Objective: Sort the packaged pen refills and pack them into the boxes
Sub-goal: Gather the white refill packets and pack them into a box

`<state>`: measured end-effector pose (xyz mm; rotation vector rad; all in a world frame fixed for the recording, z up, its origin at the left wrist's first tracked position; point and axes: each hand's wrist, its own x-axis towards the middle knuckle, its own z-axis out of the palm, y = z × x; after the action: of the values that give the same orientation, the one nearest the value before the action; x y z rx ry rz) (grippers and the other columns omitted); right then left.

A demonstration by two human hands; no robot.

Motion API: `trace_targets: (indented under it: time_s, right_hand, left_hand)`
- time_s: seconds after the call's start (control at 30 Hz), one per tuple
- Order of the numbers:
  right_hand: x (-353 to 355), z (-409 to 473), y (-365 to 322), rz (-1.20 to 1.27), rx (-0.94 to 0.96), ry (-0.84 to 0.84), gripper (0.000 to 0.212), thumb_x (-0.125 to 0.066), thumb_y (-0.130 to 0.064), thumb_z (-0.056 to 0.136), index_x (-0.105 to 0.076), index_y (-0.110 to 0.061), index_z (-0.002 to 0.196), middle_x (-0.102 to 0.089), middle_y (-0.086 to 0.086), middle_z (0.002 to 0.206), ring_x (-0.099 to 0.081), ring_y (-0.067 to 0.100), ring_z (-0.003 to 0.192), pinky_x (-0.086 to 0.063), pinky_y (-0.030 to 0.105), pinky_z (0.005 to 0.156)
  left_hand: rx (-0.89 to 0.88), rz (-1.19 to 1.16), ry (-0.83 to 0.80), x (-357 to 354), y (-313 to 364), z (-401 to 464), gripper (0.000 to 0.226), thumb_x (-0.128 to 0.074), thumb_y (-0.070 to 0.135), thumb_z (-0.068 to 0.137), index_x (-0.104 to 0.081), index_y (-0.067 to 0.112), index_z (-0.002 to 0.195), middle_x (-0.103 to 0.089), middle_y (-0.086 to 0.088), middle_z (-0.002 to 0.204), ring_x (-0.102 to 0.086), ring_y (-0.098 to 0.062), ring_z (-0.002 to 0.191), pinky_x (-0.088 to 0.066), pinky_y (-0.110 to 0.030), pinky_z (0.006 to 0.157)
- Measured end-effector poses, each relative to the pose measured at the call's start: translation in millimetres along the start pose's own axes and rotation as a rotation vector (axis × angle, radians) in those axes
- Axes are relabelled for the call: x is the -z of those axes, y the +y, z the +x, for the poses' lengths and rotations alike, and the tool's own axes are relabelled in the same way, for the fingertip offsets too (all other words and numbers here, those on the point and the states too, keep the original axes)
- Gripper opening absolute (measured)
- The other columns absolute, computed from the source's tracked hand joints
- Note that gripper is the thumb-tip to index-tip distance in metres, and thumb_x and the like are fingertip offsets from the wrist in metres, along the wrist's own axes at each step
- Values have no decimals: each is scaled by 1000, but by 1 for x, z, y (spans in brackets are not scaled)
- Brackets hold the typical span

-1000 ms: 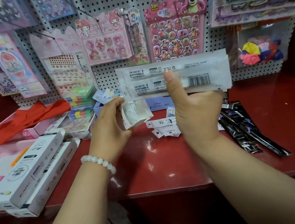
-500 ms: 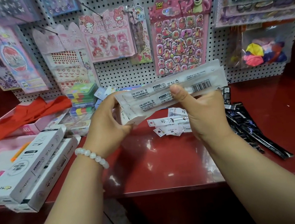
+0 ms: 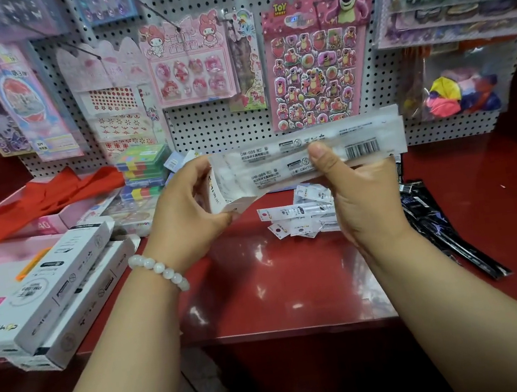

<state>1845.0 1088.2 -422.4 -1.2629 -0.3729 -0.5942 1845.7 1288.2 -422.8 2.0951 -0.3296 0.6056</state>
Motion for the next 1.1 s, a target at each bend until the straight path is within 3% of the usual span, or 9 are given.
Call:
trace_targets:
  time_s: [0.07,0.13,0.23,0.37,0.47,0.6,0.73,0.9,1.1]
  right_hand:
    - [0,0,1,-61,-6,-12,67,-79,-40,71,-50,21,66,-60,35,67,-50,32,51,-47,48,57]
    - [4,3,2,-89,-23,-41,38,-76,-23,78,-61,9,63,-68,17,63,-59,15,58,-49,31,59]
    - [10,4,3,-155,-24,-71,29,-74,-14,79,-63,4,59,-66,17,58,-62,21,54,-50,27,59]
    - [1,2,2,-122,-16,-97,29,-73,0,78,-61,-25,70,-67,-18,62,-65,-2,65,-51,19,71]
    - [-13,0,4,-122,-20,-61,23,-72,1,78,-64,-20,78,-68,-12,73,-66,-2,69,-52,18,72]
    - [-26,-1,13,-220,-78,-54,4,-74,-10,79,-70,-8,79,-71,1,74,-68,9,71,-56,30,72]
    - [-33,-1,21,-294,-116,-62,18,-75,-21,76,-66,-13,64,-72,10,71,-70,28,71,-56,47,66]
    - [-38,-2,26,-442,-232,-156,47,-72,-41,73,-65,5,65,-68,21,64,-58,18,54,-50,45,59]
    - [-32,16,0,-250,-92,-114,28,-63,-32,78,-63,-14,100,-71,8,88,-69,24,83,-56,46,75]
  left_hand:
    - [18,-1,-4,0,1,0,75,-80,-10,59,-53,26,119,-62,17,107,-58,11,96,-41,-2,80]
    - [41,-9,1,1,0,-1,78,-81,-10,59,-51,22,124,-59,20,108,-56,17,95,-40,0,79]
    - [45,6,6,2,-3,-1,80,-84,-7,57,-53,18,125,-55,22,109,-51,25,96,-36,4,82]
    - [44,61,-5,-2,-6,-2,81,-86,-3,57,-54,20,127,-58,13,117,-51,19,103,-36,3,86]
    - [-2,118,0,-10,-10,-3,81,-84,1,58,-53,26,129,-59,8,124,-54,5,112,-41,-13,99]
    - [-11,171,21,-15,-6,-5,80,-80,0,60,-52,25,130,-58,7,123,-54,4,110,-39,-8,95]
    - [-2,173,62,-19,-2,-7,81,-78,-3,61,-49,21,132,-57,17,115,-50,9,105,-34,1,89]
    - [-41,192,77,-28,2,-10,77,-78,-1,63,-50,22,131,-47,37,97,-50,12,96,-38,-2,86]
    - [0,116,194,-27,11,-6,74,-81,10,65,-49,28,129,-52,33,101,-49,26,94,-34,4,84]
